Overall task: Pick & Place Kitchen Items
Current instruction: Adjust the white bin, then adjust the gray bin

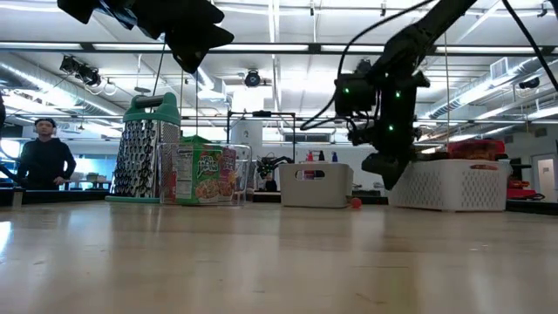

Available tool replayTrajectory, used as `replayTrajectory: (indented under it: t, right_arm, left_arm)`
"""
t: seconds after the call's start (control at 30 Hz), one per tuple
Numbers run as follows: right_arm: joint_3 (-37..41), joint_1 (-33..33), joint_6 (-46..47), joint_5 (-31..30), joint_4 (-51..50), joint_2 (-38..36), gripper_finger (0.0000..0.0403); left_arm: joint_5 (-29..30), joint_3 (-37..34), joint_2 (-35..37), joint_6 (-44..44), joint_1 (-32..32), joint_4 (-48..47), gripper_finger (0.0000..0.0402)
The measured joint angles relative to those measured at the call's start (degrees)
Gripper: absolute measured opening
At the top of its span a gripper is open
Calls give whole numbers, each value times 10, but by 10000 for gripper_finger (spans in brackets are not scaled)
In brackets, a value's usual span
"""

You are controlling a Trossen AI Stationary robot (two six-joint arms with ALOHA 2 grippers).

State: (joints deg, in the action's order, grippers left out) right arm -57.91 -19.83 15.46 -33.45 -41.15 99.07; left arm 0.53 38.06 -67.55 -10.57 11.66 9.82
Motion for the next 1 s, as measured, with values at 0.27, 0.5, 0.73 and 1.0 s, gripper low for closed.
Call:
replayTrajectory:
  t: [0.27,0.5,0.73,1.0]
  right_arm:
    - [11,-42,-26,93,79,0,126]
    - [11,-49,-14,180,173,0,126]
    - [11,-71,104,139,178,0,126]
    - [11,-71,195,160,208,0,126]
  left_arm:
    - [-1,0,0,-2,0,0,153]
    - [-1,0,0,-2,0,-1,153]
    - [-1,0,0,-2,0,-1,153]
    - [-1,0,0,-2,0,-1,153]
